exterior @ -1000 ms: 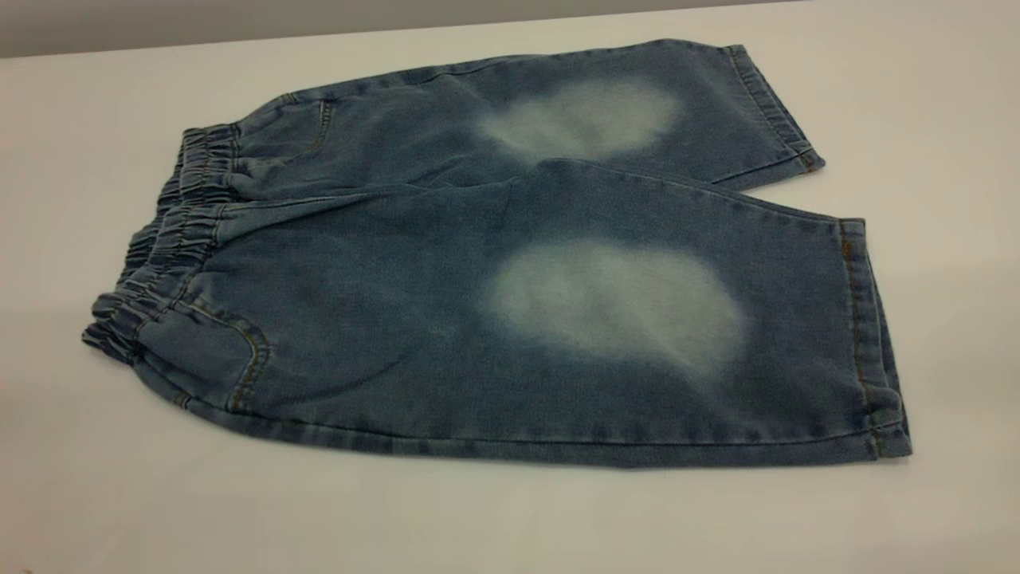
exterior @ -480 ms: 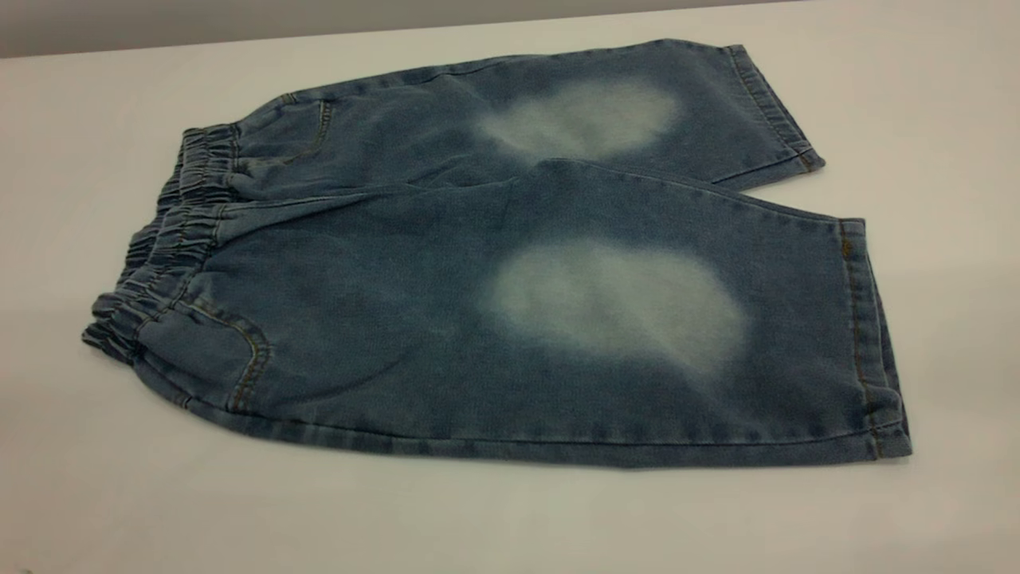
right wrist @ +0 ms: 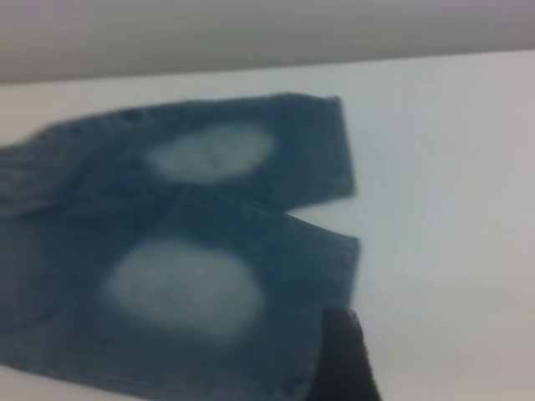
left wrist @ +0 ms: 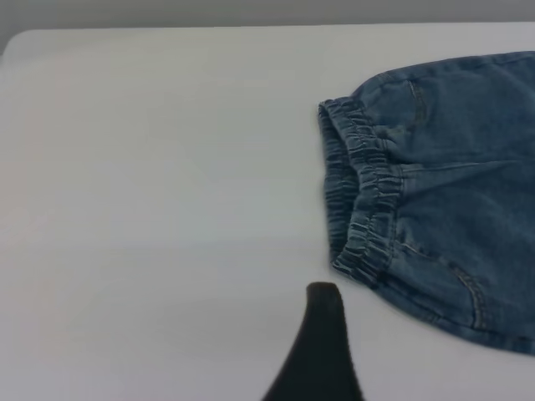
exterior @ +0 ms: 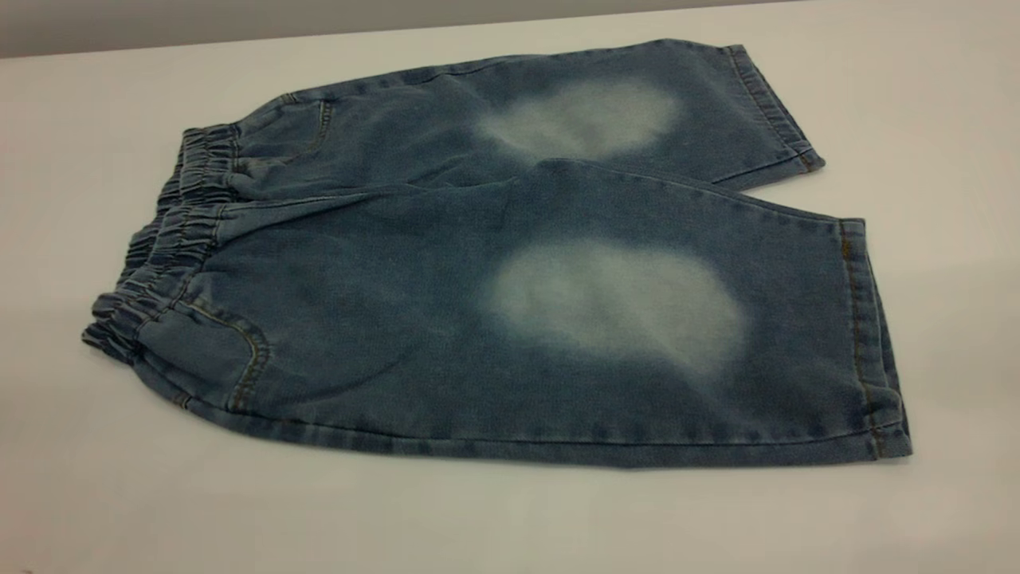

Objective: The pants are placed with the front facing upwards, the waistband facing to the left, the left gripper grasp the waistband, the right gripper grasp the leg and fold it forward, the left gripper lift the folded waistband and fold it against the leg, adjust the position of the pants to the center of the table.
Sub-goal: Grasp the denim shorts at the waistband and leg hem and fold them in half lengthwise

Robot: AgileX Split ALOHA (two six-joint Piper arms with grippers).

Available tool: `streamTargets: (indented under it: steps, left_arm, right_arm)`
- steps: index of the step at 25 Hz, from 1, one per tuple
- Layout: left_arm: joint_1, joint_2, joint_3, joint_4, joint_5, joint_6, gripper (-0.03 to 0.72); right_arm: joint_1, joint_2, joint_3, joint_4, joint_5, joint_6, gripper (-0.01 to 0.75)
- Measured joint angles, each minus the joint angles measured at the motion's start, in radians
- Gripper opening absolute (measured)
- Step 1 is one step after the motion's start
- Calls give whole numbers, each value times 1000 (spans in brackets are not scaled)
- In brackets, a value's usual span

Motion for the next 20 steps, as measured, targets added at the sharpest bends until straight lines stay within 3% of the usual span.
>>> streamTargets:
  steps: [4,9,20]
  left_arm:
    - [0,86,-39,31,-44,-2,564]
    - [0,291,-123,86,-103,-14,517]
    - [0,759,-134,-18,-307,-40,491]
  right_arm:
    - [0,23,-12,45,-9,2,442]
    - [0,181,-45,169,-104,-57,442]
    - [0,549,-50,304,-200,-245,442]
